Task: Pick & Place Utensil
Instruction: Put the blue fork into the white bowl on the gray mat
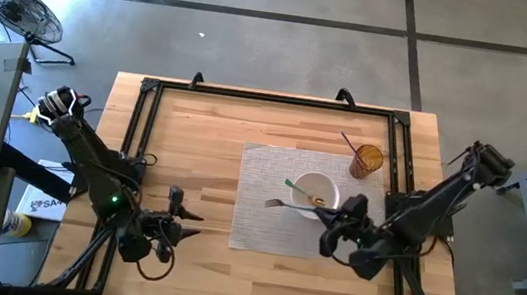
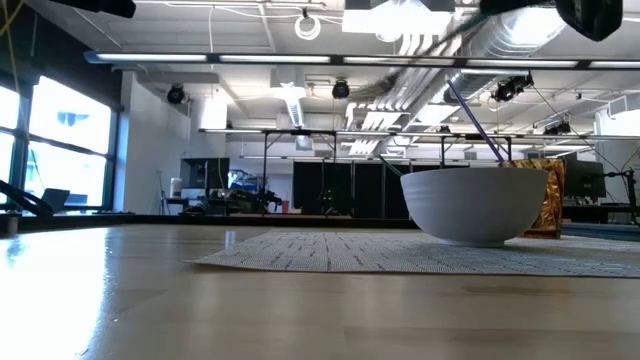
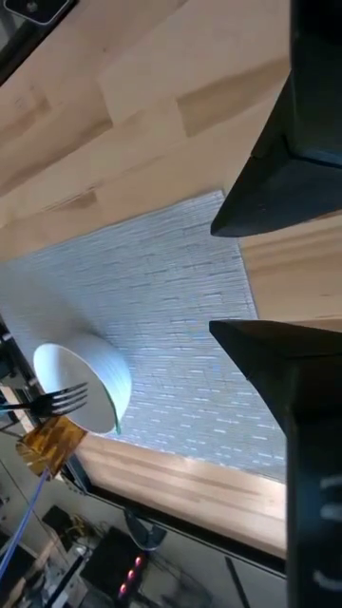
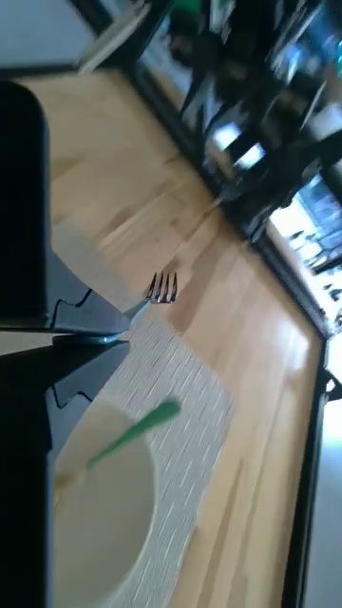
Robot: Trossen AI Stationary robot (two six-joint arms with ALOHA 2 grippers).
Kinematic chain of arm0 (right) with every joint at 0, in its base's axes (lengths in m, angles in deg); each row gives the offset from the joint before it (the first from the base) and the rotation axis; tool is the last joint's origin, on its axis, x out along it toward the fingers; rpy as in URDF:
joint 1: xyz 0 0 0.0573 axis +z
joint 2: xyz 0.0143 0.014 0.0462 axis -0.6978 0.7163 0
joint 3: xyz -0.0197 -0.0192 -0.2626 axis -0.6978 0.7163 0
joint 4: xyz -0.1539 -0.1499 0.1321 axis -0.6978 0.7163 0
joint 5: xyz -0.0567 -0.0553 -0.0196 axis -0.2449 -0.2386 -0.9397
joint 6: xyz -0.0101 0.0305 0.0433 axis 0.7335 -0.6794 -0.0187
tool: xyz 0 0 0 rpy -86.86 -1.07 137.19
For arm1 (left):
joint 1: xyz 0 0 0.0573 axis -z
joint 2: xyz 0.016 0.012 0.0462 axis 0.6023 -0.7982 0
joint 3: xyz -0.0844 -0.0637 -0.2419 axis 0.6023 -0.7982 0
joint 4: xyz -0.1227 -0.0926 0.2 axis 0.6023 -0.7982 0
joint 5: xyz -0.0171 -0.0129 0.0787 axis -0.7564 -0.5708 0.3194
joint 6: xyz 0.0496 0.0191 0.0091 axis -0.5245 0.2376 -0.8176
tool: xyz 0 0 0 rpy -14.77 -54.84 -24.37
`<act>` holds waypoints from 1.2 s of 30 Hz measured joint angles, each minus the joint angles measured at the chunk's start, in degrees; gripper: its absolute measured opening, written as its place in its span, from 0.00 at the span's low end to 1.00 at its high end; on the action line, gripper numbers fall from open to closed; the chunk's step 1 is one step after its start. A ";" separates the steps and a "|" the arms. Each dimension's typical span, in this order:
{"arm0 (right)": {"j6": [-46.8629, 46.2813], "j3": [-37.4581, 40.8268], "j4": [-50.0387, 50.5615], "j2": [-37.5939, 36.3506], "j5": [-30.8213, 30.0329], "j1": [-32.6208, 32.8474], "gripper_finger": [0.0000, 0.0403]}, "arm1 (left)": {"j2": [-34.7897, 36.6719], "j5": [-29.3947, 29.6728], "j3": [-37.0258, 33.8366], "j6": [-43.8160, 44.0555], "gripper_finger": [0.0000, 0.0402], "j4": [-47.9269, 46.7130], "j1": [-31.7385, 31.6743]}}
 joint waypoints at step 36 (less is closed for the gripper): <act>-17.11 10.43 24.53 -15.88 22.82 -12.22 0.01 | -0.02 -0.42 -0.02 0.02 0.37 0.72 -0.02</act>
